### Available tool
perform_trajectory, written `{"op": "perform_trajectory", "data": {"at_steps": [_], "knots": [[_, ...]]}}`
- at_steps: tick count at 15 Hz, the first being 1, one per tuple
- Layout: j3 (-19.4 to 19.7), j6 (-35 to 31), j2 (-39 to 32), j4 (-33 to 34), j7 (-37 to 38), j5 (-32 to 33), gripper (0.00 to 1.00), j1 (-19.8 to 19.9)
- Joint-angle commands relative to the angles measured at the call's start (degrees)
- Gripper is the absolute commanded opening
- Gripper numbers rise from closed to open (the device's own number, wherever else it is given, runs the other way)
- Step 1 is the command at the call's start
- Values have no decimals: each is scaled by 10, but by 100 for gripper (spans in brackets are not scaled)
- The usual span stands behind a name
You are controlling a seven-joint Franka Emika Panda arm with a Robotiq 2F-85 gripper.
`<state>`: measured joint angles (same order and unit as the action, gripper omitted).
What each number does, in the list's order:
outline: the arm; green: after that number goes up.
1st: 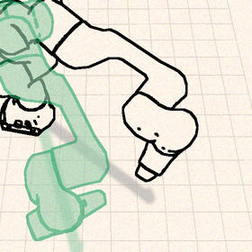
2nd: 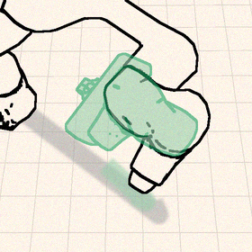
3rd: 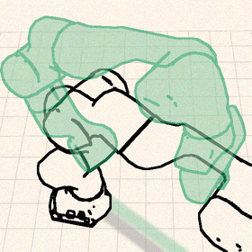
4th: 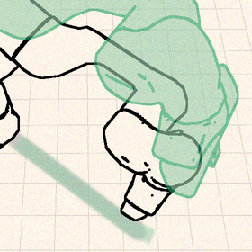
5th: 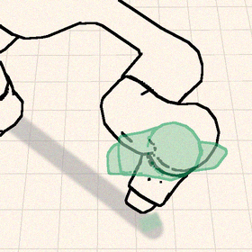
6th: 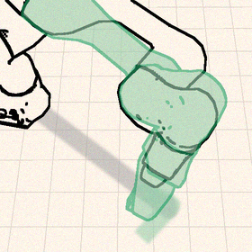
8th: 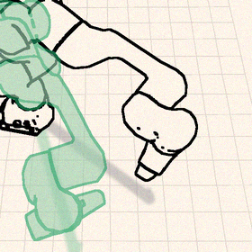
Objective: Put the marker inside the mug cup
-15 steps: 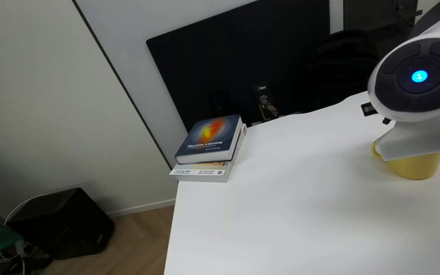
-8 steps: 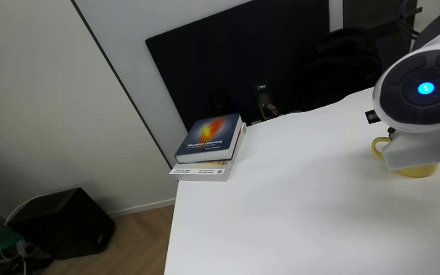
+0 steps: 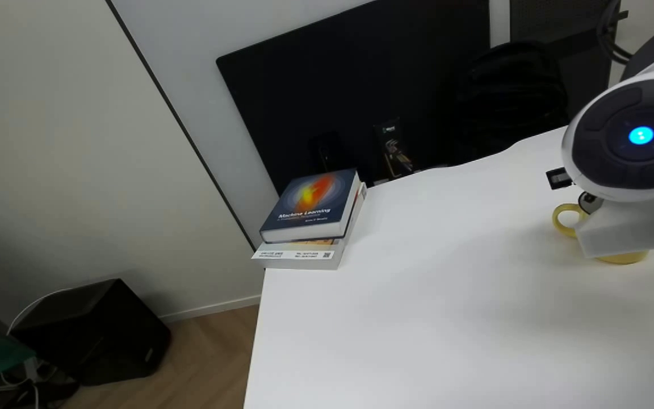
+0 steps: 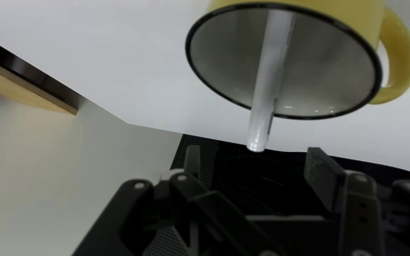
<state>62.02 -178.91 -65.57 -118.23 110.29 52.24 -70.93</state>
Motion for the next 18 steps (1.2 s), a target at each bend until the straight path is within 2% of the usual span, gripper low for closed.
{"op": "perform_trajectory", "data": {"at_steps": [1,7,10,12,15,18], "knots": [[4,-4,24,-20,-10,6,100,-3],[-33,-56,139,-54,-95,37,100,37],[-76,-80,216,-78,-150,65,100,79],[-131,-62,273,-97,-194,80,100,129],[-250,-31,353,-132,-271,81,100,237],[-388,-1,401,-184,-379,12,100,361]]}}
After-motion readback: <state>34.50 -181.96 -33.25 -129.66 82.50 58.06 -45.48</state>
